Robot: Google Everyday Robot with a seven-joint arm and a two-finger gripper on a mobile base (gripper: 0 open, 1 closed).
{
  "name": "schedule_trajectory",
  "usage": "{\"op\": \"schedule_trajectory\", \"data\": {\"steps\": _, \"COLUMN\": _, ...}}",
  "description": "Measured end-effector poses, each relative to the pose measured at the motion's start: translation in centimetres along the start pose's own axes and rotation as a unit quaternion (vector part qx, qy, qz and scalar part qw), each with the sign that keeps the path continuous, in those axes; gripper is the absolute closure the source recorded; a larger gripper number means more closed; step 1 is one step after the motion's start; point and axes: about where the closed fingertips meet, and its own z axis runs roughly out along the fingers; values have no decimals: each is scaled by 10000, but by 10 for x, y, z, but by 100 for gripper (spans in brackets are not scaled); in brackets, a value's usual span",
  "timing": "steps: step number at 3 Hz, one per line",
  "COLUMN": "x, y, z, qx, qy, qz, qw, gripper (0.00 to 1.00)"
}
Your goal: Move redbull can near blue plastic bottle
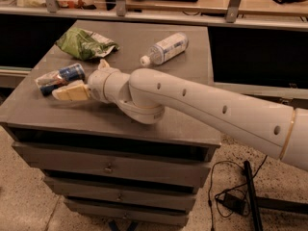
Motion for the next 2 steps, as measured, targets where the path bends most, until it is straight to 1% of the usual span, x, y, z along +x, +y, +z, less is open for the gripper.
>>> {"op": "schedule_trajectory", "data": {"steps": 2, "x": -6, "y": -2, "z": 22, "qx": -235, "qy": -30, "qz": -72, "qw": 9997, "gripper": 0}}
